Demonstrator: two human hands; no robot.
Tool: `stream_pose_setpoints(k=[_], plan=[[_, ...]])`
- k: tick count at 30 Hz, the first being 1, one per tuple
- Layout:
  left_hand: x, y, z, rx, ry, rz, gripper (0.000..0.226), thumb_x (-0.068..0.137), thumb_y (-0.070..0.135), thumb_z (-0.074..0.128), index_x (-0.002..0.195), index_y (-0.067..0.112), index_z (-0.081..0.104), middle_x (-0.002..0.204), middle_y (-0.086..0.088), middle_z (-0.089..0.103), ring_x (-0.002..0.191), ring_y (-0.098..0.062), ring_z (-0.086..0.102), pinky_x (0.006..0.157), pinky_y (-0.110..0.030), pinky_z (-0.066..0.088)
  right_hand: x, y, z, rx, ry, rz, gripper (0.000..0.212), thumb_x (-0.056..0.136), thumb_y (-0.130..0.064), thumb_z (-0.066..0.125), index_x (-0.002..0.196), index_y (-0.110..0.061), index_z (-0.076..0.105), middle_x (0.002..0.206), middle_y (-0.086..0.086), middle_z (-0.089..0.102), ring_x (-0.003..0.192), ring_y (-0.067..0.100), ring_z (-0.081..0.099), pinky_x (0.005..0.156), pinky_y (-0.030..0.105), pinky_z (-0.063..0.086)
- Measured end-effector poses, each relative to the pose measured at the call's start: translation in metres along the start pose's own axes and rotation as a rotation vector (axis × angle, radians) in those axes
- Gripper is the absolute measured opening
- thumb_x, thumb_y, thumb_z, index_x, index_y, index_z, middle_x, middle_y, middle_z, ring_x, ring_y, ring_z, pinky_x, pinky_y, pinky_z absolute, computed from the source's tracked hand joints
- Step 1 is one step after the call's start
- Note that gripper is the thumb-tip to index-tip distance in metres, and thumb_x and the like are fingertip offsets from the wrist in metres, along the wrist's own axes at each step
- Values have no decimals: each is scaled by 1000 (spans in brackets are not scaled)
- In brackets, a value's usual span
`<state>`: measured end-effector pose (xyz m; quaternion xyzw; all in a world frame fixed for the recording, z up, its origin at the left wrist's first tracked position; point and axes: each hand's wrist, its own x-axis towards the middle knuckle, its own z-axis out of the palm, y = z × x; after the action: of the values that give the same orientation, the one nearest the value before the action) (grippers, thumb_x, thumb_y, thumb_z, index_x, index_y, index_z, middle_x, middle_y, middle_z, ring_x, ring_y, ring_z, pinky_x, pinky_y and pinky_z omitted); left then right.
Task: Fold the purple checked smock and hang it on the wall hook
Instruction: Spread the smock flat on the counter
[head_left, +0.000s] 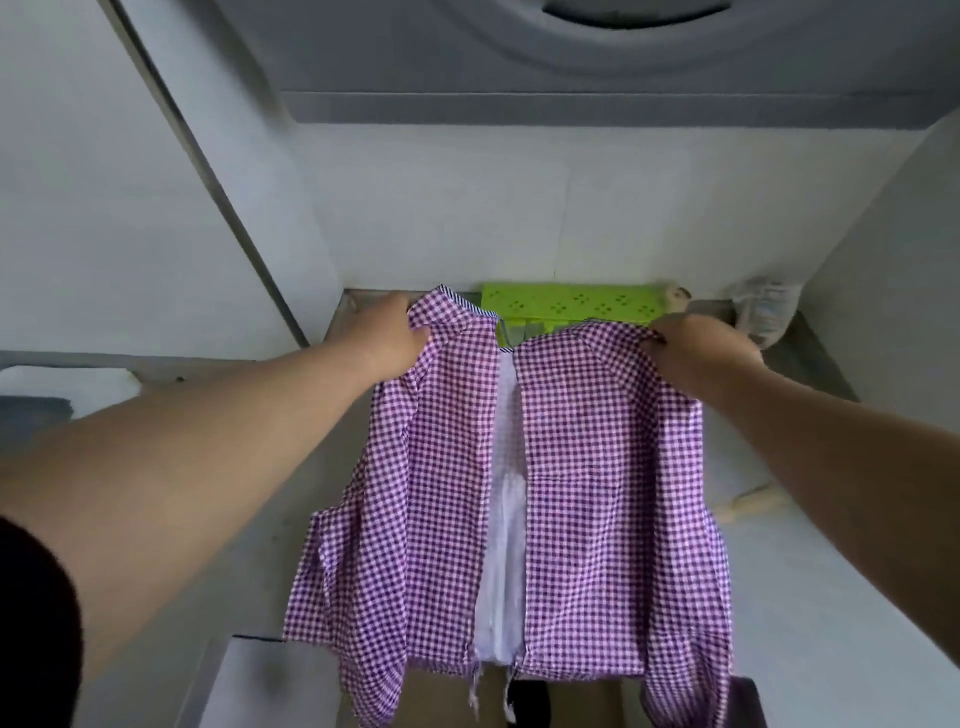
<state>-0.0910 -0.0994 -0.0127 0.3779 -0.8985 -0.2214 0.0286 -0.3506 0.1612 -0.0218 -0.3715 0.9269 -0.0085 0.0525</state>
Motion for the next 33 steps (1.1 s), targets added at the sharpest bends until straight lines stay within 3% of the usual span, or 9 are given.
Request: stream_pose_setpoints(k=[5, 7, 9, 13, 16, 20, 25, 29, 33], plan=[[19, 5, 21, 23, 114, -108, 27, 101, 38, 55, 99, 12, 61, 94, -7, 66, 88, -28, 67, 74, -35, 52, 45, 5, 33, 20, -67, 1, 40, 98, -46, 45, 125, -23, 65, 127, 16, 68, 114, 37, 66, 96, 44, 55], [23, 5, 35, 60, 85, -149, 31, 104, 37, 58, 118, 11, 65, 110, -9, 68, 107, -32, 67, 83, -36, 51, 67, 5, 52, 14, -97, -4, 46, 95, -48, 42, 130, -26, 62, 132, 14, 66, 117, 37, 65, 99, 47, 54], [17, 4, 48, 143, 24, -107, 50, 102, 42, 62, 144, 15, 52, 141, -12, 58, 128, -34, 59, 101, -44, 49, 81, 4, 68, 14, -138, 14, 47, 94, -46, 41, 130, -25, 62, 132, 12, 67, 117, 35, 66, 99, 49, 55], [-3, -7, 83, 436, -249, 330, 33, 95, 42, 66, 124, 26, 64, 125, 0, 63, 117, -25, 61, 97, -41, 51, 98, -6, 90, 4, -196, 56, 39, 100, -40, 43, 122, -18, 68, 119, 14, 70, 106, 36, 69, 90, 48, 58], [-20, -21, 112, 674, -532, 532, 40, 91, 51, 63, 119, 23, 67, 123, 2, 67, 116, -23, 61, 105, -42, 46, 111, -10, 108, -38, -183, 61, 37, 102, -36, 42, 119, -17, 69, 117, 14, 70, 104, 36, 69, 85, 46, 57], [-31, -41, 149, 816, -643, 518, 67, 92, 65, 57, 139, 18, 62, 163, -9, 44, 139, -31, 49, 118, -45, 30, 118, -15, 129, -99, -171, 64, 32, 101, -25, 43, 119, -16, 69, 122, 14, 70, 111, 36, 68, 90, 47, 54], [-38, -45, 175, 867, -628, 459, 88, 90, 69, 61, 153, 10, 42, 173, -25, 17, 148, -36, 40, 122, -48, 26, 71, -40, 153, -180, 60, -230, 42, 93, -21, 50, 135, -22, 50, 128, 10, 54, 115, 33, 57, 94, 48, 51], [-40, -40, 191, 891, -619, 451, 91, 88, 68, 66, 153, 11, 38, 170, -36, 6, 149, -43, 36, 122, -53, 25, -29, -89, 183, 67, -284, -529, 54, 96, -45, 52, 146, -33, 36, 139, 2, 51, 122, 29, 57, 97, 50, 53], [-42, -42, 189, 854, -613, 421, 82, 91, 69, 62, 154, 23, 37, 174, -27, 0, 151, -41, 33, 122, -54, 26, -83, -122, 207, 96, -456, -469, 75, 92, -70, 45, 156, -41, 18, 168, 13, 18, 153, 39, 20, 116, 58, 36]])
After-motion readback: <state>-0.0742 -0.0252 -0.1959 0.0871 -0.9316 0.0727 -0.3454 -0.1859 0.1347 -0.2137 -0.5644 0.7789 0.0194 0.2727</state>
